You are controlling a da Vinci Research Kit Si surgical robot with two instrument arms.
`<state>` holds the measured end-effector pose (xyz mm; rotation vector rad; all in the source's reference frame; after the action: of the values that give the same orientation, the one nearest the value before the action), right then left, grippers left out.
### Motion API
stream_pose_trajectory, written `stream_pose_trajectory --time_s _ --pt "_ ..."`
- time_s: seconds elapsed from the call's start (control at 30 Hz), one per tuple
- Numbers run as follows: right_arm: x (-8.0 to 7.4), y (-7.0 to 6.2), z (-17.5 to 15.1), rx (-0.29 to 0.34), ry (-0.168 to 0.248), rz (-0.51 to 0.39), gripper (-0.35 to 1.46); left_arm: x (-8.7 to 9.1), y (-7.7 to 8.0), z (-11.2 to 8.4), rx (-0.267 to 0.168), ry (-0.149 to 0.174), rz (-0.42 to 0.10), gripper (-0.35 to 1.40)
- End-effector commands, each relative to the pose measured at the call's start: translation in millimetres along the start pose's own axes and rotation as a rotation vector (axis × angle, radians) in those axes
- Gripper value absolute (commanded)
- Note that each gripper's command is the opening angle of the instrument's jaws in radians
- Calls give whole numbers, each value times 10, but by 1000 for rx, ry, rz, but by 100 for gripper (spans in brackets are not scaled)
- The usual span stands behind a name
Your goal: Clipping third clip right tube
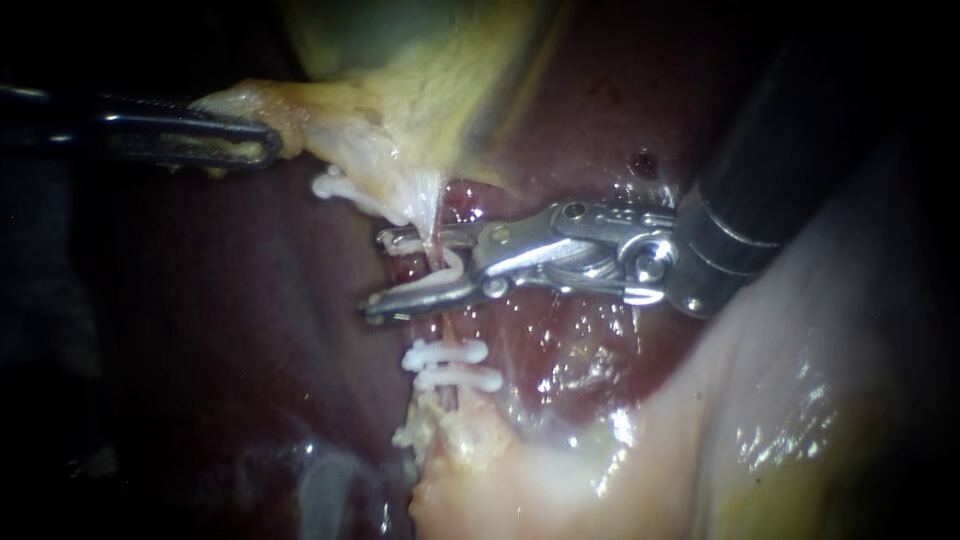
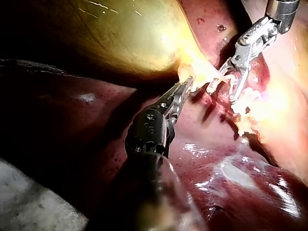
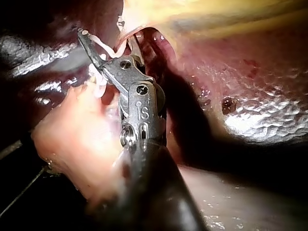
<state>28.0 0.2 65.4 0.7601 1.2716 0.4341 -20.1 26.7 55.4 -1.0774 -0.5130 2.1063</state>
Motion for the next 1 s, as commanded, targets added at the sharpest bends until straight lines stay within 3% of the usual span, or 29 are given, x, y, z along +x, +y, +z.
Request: stream_pose_trajectory --time_s 0.03,0.17,0.33,0.6,1.0 --pt "2 -3 1 14 9 5 50 0 0 0 -1 0 0 -35" --pt "12 -14 1 73 44 15 49 -1 -1 0 -1 0 1 -35" --pt "22 -18 -1 91 77 18 48 -1 -1 0 -1 0 1 -35" --pt "22 -16 -4 97 78 72 41 -1 -1 1 -1 0 1 -35" --pt "16 -8 -14 103 77 118 -1 -1 -2 2 -1 0 1 -35"
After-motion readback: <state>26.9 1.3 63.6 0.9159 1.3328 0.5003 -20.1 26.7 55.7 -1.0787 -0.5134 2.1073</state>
